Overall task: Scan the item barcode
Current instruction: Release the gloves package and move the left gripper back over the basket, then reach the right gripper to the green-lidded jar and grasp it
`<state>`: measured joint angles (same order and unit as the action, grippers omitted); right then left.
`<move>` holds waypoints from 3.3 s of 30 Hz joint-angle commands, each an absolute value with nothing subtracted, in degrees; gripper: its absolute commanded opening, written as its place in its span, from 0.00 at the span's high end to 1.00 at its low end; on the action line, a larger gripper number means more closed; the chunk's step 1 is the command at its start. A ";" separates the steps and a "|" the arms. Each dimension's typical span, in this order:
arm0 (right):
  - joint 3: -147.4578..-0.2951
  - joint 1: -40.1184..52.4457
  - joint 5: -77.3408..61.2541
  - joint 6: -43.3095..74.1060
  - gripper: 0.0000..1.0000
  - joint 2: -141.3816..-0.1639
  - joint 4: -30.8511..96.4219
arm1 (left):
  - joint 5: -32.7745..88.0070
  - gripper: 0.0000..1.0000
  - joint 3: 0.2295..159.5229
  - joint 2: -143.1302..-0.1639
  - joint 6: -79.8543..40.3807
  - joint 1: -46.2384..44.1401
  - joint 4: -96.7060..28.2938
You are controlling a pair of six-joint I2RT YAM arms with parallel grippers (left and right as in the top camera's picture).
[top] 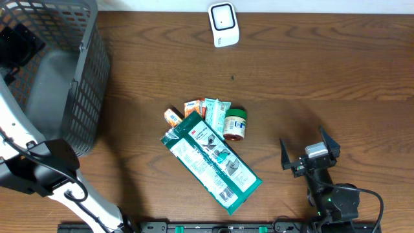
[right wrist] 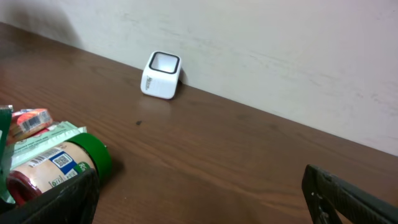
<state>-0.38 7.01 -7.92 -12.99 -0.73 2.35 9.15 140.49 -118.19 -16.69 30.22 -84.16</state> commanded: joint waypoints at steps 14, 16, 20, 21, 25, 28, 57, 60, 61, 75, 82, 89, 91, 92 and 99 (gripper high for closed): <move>-2.26 7.92 -13.56 -0.62 0.01 -3.25 5.17 | 9.85 0.02 141.45 -116.86 -16.75 30.20 -84.38; -4.27 7.92 -13.56 -0.62 0.01 -5.06 6.94 | 9.85 0.02 141.45 -116.86 -16.75 30.20 -84.40; -10.11 7.92 -13.56 -0.64 0.01 -10.11 9.52 | 9.85 0.02 141.45 -116.86 -16.75 30.20 -84.38; -12.03 7.92 -13.56 -0.64 0.01 -11.66 10.15 | 9.85 0.02 141.45 -116.84 -16.75 30.20 -84.38; -20.97 7.92 -13.58 -0.54 0.01 -18.44 13.58 | 9.85 0.02 141.45 -116.86 -16.75 30.20 -84.38; -32.16 7.92 -13.58 3.14 0.01 -26.04 20.71 | 9.85 0.02 141.45 -116.86 -16.75 30.20 -84.38; -92.55 11.09 -18.20 20.78 0.20 -82.11 78.81 | 9.85 0.02 141.45 -116.84 -16.75 30.20 -84.40; -92.55 15.59 -8.62 27.83 0.17 -85.19 78.81 | 9.85 0.02 141.45 -116.86 -16.75 30.20 -84.40; -92.55 18.20 -5.17 30.04 0.14 -87.02 78.39 | 9.85 0.02 141.45 -116.86 -16.75 30.20 -84.38; -92.53 28.73 -0.80 34.72 0.04 -105.62 71.53 | 9.85 0.02 141.45 -116.86 -16.75 30.20 -84.40; -92.55 28.93 -2.55 34.72 0.04 -112.53 67.53 | 9.85 0.02 141.45 -116.84 -16.75 30.20 -84.40; -92.53 28.97 -3.97 34.74 0.06 -118.02 63.05 | 9.85 0.02 141.45 -116.86 -16.75 30.20 -84.40; -92.53 28.97 -3.97 34.74 0.06 -118.91 62.54 | 9.85 0.02 141.45 -116.86 -16.75 30.20 -84.40; -92.53 28.99 -3.97 34.74 0.06 -119.39 62.30 | 9.85 0.02 141.45 -116.86 -16.75 30.20 -84.38; -92.53 28.99 -3.97 34.70 0.08 -121.97 60.40 | 9.85 0.02 141.45 -116.86 -16.75 30.20 -84.38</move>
